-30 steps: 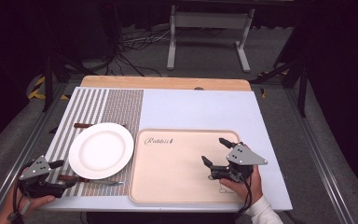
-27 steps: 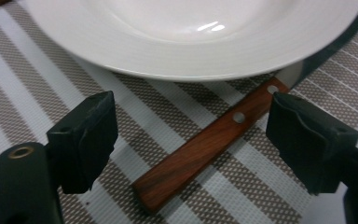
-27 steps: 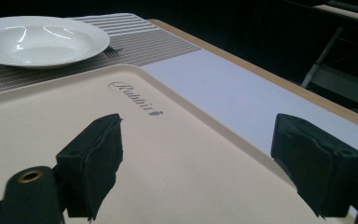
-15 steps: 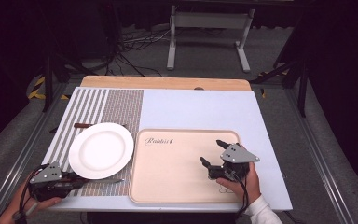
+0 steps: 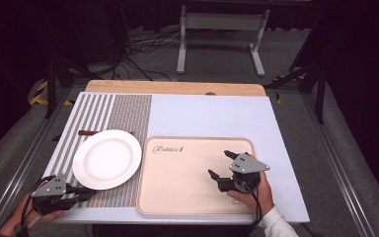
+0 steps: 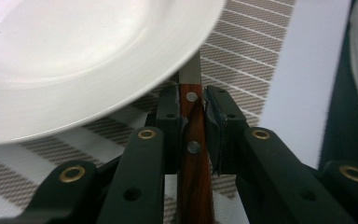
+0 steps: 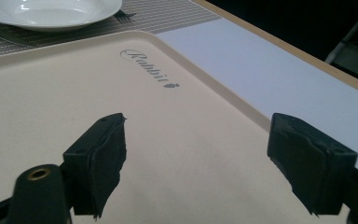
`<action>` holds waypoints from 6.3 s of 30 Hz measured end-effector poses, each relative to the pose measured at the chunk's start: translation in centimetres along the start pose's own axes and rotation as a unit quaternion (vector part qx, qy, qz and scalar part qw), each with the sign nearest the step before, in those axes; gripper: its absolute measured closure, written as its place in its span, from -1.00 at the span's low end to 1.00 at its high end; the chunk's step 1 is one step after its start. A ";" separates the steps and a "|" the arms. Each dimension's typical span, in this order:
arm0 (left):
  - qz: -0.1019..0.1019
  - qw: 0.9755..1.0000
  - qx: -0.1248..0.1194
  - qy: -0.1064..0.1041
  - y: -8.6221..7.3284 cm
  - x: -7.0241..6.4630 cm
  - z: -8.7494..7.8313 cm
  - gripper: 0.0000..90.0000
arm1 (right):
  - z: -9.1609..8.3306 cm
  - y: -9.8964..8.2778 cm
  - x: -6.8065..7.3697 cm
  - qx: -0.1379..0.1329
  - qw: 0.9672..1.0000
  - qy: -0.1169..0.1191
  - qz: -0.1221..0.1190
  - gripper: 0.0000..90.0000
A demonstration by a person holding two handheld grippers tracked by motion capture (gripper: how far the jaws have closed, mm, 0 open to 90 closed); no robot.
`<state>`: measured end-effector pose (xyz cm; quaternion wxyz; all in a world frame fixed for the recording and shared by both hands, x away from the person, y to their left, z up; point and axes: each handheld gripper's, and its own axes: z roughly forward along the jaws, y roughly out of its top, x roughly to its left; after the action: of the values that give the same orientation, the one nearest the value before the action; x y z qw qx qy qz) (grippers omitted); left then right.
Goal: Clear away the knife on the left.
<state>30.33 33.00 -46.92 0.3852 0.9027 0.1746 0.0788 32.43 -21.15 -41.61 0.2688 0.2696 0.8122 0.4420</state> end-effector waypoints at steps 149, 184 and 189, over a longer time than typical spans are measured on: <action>0.075 0.992 0.086 0.052 20.4 -6.7 18.0 1.00 | -0.9 0.0 -0.1 -0.011 1.000 -0.001 -0.012 -0.56; 0.097 0.991 0.088 0.021 17.4 -8.3 14.8 0.99 | -0.5 -0.1 0.3 0.002 1.000 0.004 -0.017 -0.56; 0.090 0.992 0.089 0.027 16.7 -7.8 14.2 0.99 | -0.4 -0.1 0.3 0.005 1.000 0.004 -0.019 -0.56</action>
<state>31.28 9.89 -44.70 0.2901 0.9428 0.1098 0.1219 31.93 -21.24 -41.55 0.2725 0.2534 0.8203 0.4343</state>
